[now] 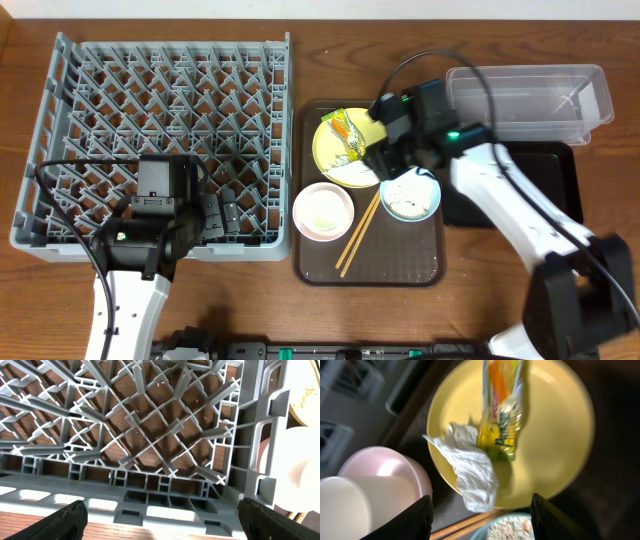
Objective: Sort waste into correct bins and load items into the dishwasher rack
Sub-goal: 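Move the right gripper to the yellow plate and grasp the snack wrapper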
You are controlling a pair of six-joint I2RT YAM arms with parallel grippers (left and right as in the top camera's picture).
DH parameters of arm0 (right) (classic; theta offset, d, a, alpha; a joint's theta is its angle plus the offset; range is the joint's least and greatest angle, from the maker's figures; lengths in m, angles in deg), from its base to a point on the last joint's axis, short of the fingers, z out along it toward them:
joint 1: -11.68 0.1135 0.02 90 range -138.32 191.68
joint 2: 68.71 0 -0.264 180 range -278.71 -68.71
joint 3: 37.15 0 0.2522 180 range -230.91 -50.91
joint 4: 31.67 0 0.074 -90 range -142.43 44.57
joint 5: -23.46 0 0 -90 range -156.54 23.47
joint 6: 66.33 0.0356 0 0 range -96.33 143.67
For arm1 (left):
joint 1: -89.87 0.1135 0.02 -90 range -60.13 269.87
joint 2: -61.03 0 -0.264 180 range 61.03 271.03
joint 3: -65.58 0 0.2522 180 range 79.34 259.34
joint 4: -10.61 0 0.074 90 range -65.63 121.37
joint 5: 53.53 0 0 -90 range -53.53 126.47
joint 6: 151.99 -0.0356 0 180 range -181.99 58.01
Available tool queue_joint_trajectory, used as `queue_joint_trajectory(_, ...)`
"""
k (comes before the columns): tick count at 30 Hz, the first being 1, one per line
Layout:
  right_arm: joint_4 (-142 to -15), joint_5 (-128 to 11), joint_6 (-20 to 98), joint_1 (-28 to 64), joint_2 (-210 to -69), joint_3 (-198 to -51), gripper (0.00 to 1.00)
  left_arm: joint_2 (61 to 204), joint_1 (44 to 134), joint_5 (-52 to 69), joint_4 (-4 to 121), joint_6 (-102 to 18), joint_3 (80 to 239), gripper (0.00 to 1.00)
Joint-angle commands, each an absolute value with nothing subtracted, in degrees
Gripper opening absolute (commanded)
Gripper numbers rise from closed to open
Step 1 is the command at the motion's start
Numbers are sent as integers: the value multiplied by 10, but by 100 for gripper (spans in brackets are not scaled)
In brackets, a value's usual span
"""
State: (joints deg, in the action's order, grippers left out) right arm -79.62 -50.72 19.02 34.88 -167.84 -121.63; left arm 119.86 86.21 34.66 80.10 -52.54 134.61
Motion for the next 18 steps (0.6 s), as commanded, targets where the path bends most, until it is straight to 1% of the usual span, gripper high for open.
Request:
queue_joint_trajectory(1, -785, -535, 194, 370, -1713, -1227, 60, 1198, 860, 341, 803, -518, 1358, 98)
queue_joint_trajectory(8, -776, -551, 211, 386, -1774, -1227, 49, 1198, 860, 341, 802, -518, 1358, 98)
queue_joint_trajectory(10, -772, -552, 211, 386, -1780, -1227, 41, 1198, 860, 341, 802, -518, 1358, 98)
queue_joint_trajectory(15, -758, -552, 211, 386, -1781, -1228, 16, 1198, 860, 341, 803, -518, 1358, 98)
queue_joint_trajectory(17, -758, -552, 211, 382, -1777, -1234, 9, 1198, 860, 341, 803, -518, 1358, 98)
queue_joint_trajectory(18, -759, -552, 211, 377, -1771, -1239, 3, 1198, 860, 341, 802, -518, 1358, 98)
